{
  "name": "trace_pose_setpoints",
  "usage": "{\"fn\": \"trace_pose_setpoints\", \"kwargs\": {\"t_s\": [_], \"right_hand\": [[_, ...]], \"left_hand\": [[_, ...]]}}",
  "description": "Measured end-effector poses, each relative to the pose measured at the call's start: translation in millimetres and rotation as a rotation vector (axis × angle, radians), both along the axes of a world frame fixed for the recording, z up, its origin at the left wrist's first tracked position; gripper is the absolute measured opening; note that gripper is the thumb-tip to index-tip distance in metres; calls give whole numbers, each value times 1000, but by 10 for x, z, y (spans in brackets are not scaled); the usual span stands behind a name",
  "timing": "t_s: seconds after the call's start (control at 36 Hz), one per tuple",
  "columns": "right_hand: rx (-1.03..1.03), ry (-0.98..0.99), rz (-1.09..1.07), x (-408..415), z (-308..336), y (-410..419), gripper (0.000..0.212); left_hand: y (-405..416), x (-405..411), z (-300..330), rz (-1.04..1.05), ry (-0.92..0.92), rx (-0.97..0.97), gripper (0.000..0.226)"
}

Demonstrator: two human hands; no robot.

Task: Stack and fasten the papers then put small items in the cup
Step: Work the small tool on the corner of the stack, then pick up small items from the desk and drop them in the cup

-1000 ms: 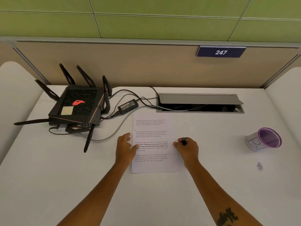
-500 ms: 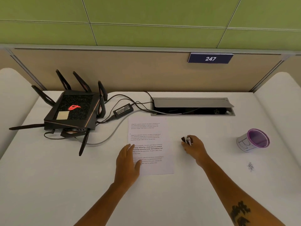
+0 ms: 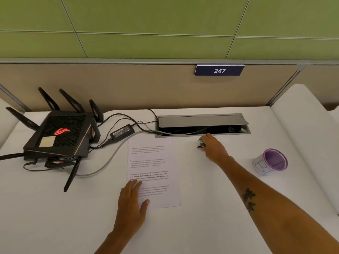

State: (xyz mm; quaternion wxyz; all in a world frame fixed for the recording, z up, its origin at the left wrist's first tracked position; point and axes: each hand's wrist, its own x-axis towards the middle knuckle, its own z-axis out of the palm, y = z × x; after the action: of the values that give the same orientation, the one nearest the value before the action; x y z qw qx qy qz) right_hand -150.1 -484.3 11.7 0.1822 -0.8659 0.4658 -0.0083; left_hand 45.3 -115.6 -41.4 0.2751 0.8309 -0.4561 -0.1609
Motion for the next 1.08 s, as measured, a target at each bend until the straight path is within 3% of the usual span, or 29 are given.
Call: {"fn": "trace_pose_setpoints", "kwargs": {"t_s": [0.33,0.67,0.78,0.86,1.08], "right_hand": [[-120,86,204,28,-74,-400,51],[-165,54,161,23,-164,-382,59],[-161,15,53,11,-201,-185,72],[-150,-77,-13,-3,-261,81,70],[-186,-103,25,-171,-447,885,74]], "left_hand": [[-96,23,-108,-38,-9,9,69],[-161,63,-85,-78,-56,43,74],[-190,79,-49,-71,-66,61,79],[-220,100,-50,-68,-79,79,80],[-252,110,-6,-74,-122,109,86]]}}
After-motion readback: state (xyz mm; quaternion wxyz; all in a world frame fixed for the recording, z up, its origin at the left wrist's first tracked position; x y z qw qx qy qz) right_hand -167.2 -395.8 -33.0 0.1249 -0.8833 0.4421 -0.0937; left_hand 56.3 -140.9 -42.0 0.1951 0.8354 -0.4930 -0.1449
